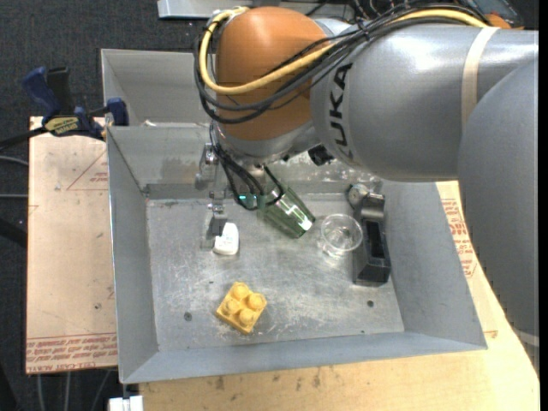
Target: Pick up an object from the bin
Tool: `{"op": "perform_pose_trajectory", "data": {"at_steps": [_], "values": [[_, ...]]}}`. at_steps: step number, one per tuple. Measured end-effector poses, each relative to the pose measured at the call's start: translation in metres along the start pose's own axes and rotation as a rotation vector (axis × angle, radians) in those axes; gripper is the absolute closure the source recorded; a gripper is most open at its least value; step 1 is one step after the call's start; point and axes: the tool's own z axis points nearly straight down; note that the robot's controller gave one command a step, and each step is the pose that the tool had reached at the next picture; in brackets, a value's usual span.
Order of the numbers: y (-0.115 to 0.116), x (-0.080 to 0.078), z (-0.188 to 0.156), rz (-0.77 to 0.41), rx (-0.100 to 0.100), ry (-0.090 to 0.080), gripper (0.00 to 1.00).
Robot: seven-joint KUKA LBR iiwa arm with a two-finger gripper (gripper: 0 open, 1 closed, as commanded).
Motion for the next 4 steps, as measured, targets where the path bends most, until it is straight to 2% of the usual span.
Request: {"op": "perform_pose_trajectory", "data": {"at_steps": [1, 2, 3, 4], "values": [[-0.001, -0.002, -0.005, 0.004, -0.001, -0.008, 0.00], [-0.020, -0.004, 0.045, -0.120, -0.001, -0.011, 0.00], [-0.040, -0.025, 0.067, -0.479, 0.000, -0.011, 0.00], [-0.071, -0.026, 0.081, -0.617, 0.001, -0.009, 0.00]]}}
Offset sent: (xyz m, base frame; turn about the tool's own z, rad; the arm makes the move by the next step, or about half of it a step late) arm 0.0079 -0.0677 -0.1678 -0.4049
